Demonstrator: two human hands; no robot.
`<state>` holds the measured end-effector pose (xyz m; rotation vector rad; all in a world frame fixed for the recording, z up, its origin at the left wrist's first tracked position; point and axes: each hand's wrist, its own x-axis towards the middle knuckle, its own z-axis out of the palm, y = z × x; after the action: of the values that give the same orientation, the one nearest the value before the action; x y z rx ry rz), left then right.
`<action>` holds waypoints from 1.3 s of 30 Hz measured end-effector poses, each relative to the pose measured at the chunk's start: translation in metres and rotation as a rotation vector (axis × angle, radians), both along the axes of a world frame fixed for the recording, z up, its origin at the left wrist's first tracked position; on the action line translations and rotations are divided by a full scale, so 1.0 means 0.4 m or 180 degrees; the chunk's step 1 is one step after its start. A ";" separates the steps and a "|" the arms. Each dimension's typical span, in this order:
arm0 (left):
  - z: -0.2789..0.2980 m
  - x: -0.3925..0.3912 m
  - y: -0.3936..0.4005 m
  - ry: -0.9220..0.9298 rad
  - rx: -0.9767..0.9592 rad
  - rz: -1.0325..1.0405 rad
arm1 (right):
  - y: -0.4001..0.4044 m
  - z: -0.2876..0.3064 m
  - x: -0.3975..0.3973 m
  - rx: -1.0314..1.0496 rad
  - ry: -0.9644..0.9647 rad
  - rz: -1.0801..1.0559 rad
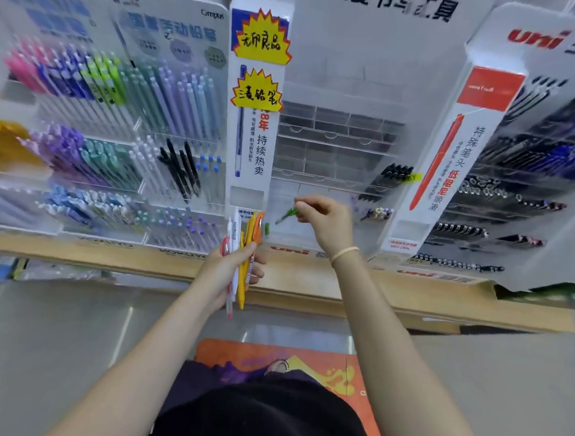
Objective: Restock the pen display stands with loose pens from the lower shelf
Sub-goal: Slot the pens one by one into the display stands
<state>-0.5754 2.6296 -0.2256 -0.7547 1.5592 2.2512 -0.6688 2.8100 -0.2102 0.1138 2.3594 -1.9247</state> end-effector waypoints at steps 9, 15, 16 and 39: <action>-0.037 0.019 0.003 0.0023 0.0143 0.0272 | -0.042 -0.132 -0.017 0.0758 -0.0231 0.0527; -0.069 0.039 -0.002 -0.0017 0.0154 0.0321 | -0.049 -0.132 -0.019 0.0746 -0.0152 0.0445; -0.075 0.042 -0.002 -0.0015 0.0154 0.0302 | -0.048 -0.131 -0.018 0.0735 -0.0133 0.0440; -0.058 0.017 0.026 0.0114 0.0069 -0.0116 | -0.030 -0.035 0.032 0.0300 -0.0408 0.0614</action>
<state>-0.5687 2.6401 -0.2490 -0.6783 1.5493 2.2638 -0.6560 2.7982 -0.2244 0.0148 2.2849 -1.6691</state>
